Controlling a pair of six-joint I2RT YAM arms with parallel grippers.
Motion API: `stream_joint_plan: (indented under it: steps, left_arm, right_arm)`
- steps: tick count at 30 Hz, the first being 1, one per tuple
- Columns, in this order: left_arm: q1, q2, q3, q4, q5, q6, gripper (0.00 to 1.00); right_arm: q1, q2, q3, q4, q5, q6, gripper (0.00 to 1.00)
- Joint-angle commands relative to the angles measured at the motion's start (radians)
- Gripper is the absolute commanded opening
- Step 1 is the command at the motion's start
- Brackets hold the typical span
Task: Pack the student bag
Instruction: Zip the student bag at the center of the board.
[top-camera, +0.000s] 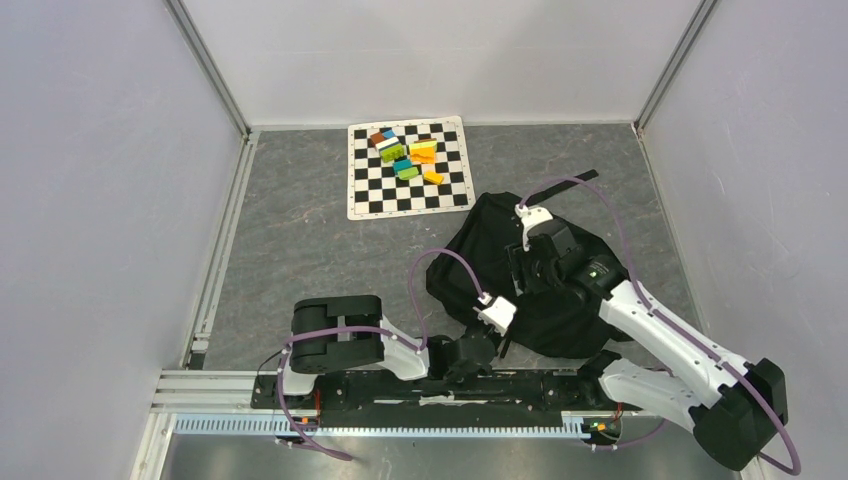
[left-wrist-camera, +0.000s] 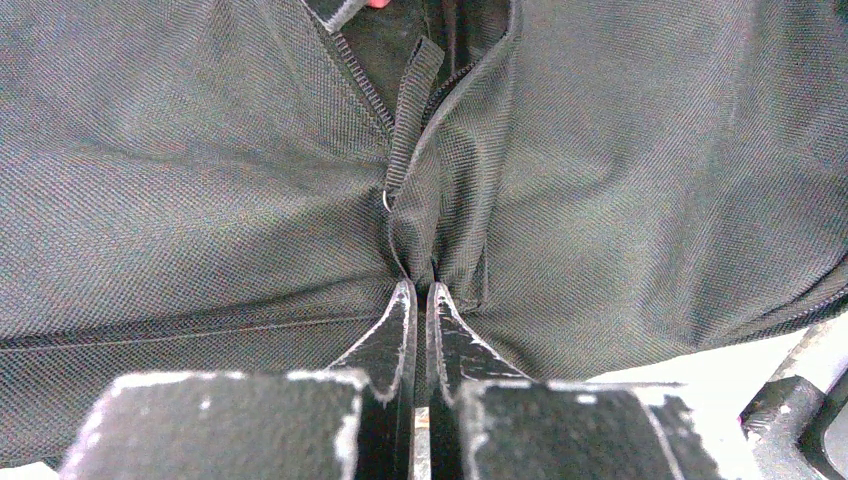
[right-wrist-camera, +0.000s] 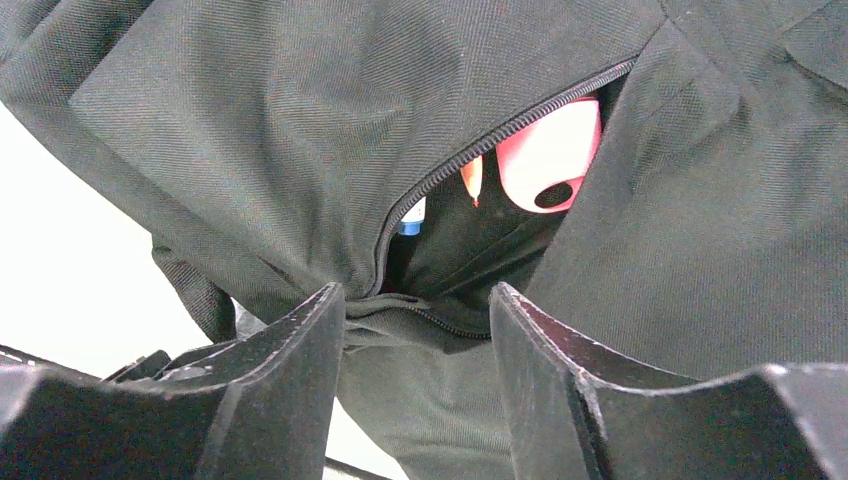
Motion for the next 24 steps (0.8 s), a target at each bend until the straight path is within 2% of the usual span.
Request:
stream_joint_plan:
  steps: [1,8,18,20,24]
  left_arm:
    - [-0.014,0.004,-0.017,0.019,-0.025,0.012,0.02]
    - [-0.014,-0.004,-0.019,0.019,-0.025,0.013,0.02]
    - [-0.014,-0.001,-0.013,0.014,-0.03,0.018,0.02]
    - [-0.013,-0.001,-0.013,0.014,-0.031,0.018,0.02]
    - [-0.014,0.002,-0.009,0.009,-0.028,0.021,0.02]
  right_arm:
    - [-0.06,0.018,-0.035,0.067,-0.123,-0.08,0.59]
    - [-0.175,0.021,-0.1,0.137,-0.336,-0.154,0.56]
    - [-0.245,0.056,-0.157,0.166,-0.439,-0.215,0.48]
    - [-0.248,0.059,-0.168,0.177,-0.458,-0.214,0.45]
    - [-0.256,0.057,-0.18,0.198,-0.486,-0.202,0.32]
